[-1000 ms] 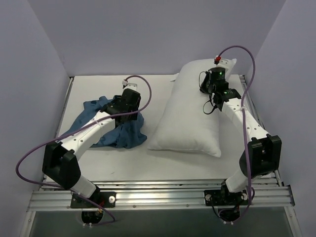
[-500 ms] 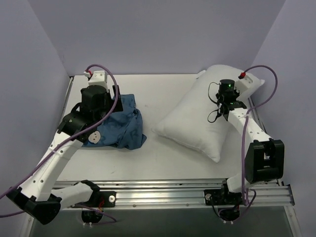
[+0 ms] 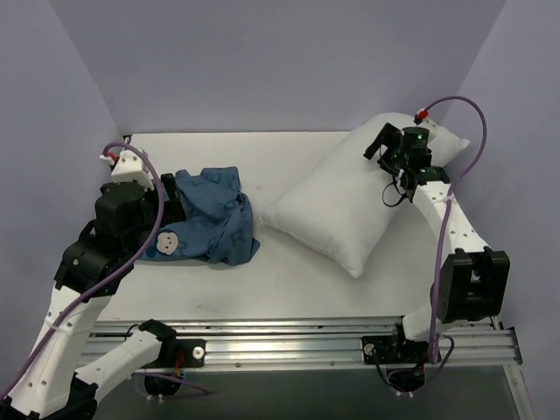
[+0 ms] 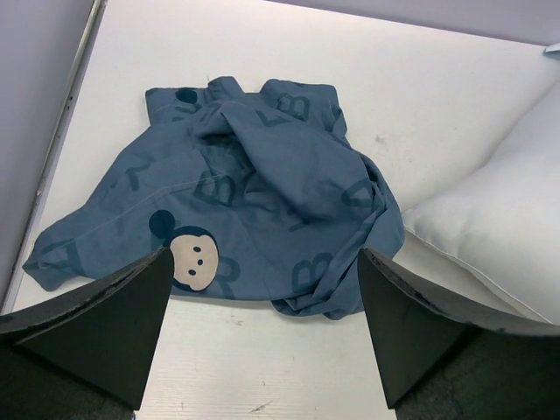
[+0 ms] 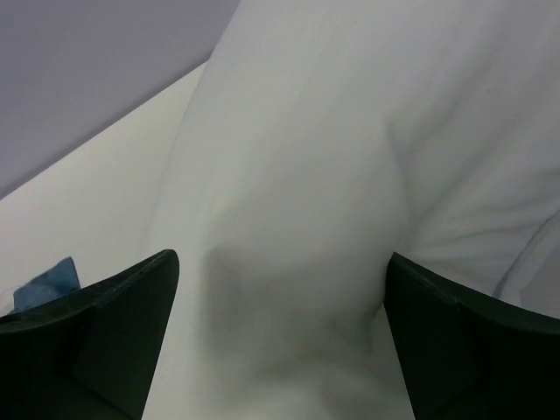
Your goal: Remove the pillowcase from the pillow
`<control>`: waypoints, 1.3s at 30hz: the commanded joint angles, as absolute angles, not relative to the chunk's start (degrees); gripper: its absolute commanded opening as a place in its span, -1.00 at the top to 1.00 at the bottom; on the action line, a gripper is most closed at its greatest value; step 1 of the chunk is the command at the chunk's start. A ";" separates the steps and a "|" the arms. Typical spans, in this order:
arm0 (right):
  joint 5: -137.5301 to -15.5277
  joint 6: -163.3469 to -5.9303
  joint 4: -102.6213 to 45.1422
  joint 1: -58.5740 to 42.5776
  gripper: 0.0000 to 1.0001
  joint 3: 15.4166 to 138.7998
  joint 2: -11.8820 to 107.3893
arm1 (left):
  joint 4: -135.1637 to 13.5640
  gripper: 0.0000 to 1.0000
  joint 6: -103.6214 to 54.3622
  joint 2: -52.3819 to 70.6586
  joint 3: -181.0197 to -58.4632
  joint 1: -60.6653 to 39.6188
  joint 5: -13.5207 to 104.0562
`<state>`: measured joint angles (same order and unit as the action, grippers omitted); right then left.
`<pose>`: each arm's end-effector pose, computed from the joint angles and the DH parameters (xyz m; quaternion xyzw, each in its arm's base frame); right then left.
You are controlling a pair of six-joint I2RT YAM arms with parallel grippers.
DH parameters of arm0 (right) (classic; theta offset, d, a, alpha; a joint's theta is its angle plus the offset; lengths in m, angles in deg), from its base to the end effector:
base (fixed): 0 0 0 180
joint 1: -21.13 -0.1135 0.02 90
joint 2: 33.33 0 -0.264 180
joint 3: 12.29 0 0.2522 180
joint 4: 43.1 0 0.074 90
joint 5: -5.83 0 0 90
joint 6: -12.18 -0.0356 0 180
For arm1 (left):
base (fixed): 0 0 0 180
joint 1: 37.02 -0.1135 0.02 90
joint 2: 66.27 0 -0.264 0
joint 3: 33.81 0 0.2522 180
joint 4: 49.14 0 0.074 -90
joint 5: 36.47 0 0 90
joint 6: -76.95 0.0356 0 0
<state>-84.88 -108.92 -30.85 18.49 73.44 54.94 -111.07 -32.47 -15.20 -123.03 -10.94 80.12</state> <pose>0.3696 0.0166 0.3382 0.1984 0.7670 0.1724 0.5854 0.1411 -0.0513 0.4320 -0.0781 0.8211 -0.0279 0.5647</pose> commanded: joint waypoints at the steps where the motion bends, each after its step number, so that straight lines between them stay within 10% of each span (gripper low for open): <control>1: -81.17 -105.08 -22.60 17.79 -0.84 76.70 47.72 | -113.96 -0.88 -32.91 -17.48 -126.14 -11.27 80.77; 39: -116.25 -81.87 -8.86 9.26 -0.99 73.81 -10.92 | -122.15 -0.88 -24.30 -39.20 -141.45 -11.09 102.31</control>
